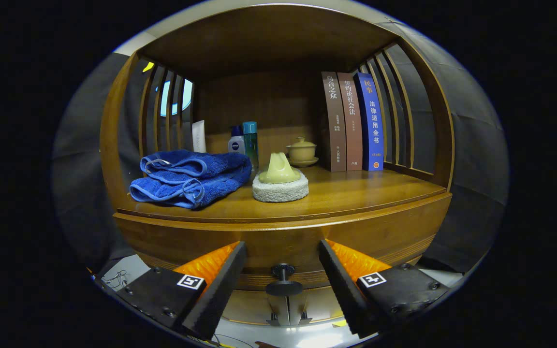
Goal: Pull open the drawer, take out the items inside it, and place them on the countertop above the cabinet.
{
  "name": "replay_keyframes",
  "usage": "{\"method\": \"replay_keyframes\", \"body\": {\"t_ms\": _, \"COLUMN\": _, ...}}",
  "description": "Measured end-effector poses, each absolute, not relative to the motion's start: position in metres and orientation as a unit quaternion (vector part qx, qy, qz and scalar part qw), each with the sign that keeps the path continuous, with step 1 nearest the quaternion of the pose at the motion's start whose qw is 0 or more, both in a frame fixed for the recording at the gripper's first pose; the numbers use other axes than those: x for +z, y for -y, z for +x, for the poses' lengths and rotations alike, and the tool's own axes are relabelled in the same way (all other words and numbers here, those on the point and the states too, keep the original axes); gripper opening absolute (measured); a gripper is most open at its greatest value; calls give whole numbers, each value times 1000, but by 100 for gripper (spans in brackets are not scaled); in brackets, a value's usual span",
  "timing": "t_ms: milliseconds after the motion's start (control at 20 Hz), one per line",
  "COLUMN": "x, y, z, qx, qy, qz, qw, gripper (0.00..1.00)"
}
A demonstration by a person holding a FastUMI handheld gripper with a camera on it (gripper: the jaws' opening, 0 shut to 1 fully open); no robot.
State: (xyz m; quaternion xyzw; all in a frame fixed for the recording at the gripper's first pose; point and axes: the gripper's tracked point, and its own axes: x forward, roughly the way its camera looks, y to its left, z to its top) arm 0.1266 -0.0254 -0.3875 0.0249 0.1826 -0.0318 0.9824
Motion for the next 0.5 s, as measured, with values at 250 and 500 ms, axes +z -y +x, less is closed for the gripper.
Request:
{"method": "replay_keyframes", "body": {"t_ms": 250, "x": -388, "y": 26, "z": 127, "qx": -32, "qy": -187, "qz": 25, "qw": 981, "gripper": 100}}
{"method": "replay_keyframes", "body": {"t_ms": 500, "x": -385, "y": 28, "z": 120, "qx": -36, "qy": -189, "qz": 23, "qw": 981, "gripper": 100}}
